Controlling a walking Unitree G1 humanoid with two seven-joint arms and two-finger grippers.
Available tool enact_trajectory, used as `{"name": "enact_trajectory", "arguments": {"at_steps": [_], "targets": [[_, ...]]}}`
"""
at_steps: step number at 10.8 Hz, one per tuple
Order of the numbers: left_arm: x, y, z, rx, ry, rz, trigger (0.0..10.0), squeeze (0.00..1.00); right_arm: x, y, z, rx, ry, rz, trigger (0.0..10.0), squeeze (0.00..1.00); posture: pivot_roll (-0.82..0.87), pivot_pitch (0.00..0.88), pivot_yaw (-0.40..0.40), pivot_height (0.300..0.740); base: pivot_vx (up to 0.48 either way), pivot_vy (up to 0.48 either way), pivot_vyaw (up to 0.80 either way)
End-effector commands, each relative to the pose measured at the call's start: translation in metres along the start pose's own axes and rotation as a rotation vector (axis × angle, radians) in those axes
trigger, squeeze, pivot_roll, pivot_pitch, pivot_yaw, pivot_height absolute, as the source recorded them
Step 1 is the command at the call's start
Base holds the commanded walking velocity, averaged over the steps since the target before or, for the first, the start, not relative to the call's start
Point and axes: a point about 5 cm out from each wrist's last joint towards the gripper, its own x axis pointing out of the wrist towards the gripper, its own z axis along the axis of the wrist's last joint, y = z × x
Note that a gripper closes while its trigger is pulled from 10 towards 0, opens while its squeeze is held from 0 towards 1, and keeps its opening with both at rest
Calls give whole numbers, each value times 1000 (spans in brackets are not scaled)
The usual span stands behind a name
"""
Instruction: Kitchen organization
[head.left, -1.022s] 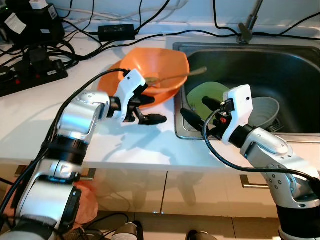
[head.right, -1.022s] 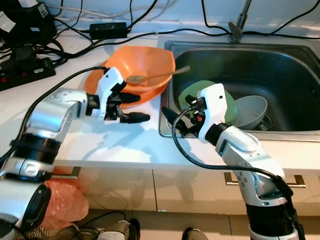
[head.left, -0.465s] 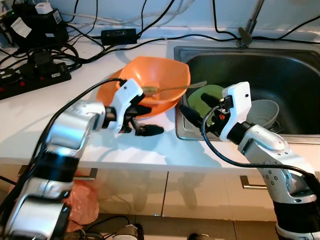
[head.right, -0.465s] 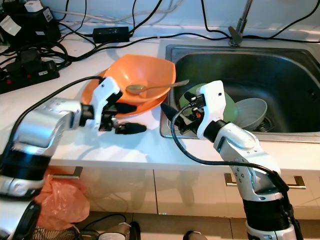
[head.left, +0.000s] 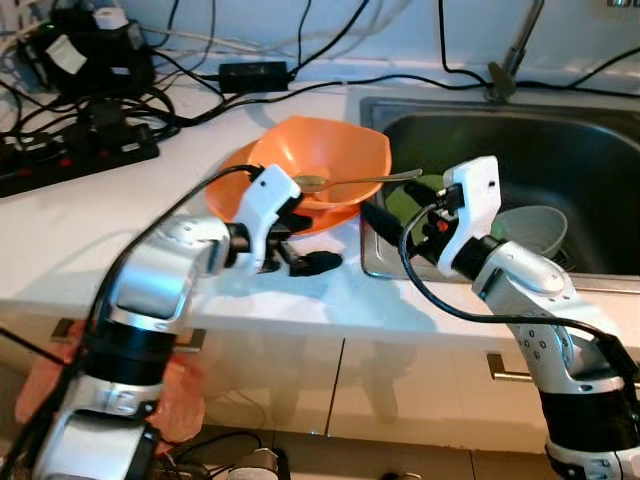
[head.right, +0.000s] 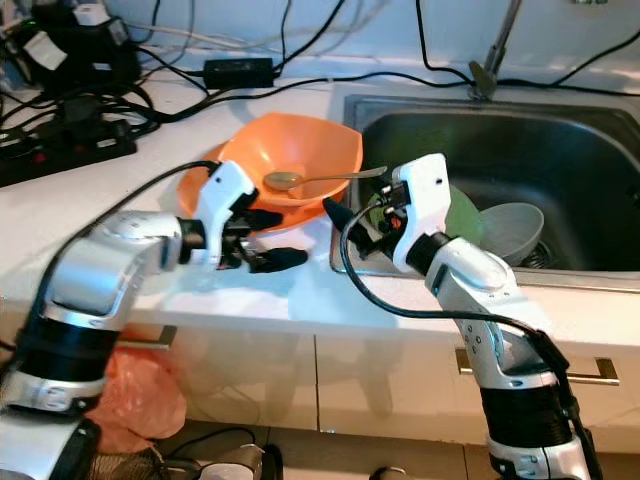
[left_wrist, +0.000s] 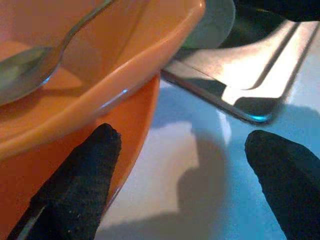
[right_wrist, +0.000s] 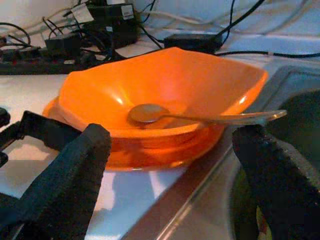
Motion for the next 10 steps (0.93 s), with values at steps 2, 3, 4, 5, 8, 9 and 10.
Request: {"name": "enact_trajectory", "arguments": {"at_steps": [2, 3, 4, 5, 8, 9, 10], "targets": [[-4, -1, 11, 32, -53, 56, 10000, 0, 5, -2, 2, -15, -12, 4, 10000, 0, 107, 11, 27, 740, 0, 0, 0], [-6, -7, 20, 53, -76, 60, 10000, 0, 7, -3, 2, -16, -17, 1, 10000, 0, 114, 6, 27, 740, 0, 0, 0], [-7, -12, 27, 63, -96, 62, 10000, 0, 8, -3, 2, -15, -20, -1, 10000, 0, 120, 6, 28, 740, 0, 0, 0], [-7, -13, 29, 65, -105, 74, 10000, 0, 8, -4, 1, -15, -22, -1, 10000, 0, 123, 4, 28, 740, 0, 0, 0], [-2, -13, 25, -74, -197, 132, 10000, 0, 10, -5, 1, -17, -31, -8, 10000, 0, 124, 1, 38, 740, 0, 0, 0], [-1, -14, 17, -112, -179, 146, 10000, 0, 10, -7, 1, -18, -31, -11, 10000, 0, 127, 0, 42, 740, 0, 0, 0], [-2, -18, 5, -138, -156, 149, 10000, 0, 10, -8, 1, -19, -32, -15, 10000, 0, 134, 0, 43, 740, 0, 0, 0]]}}
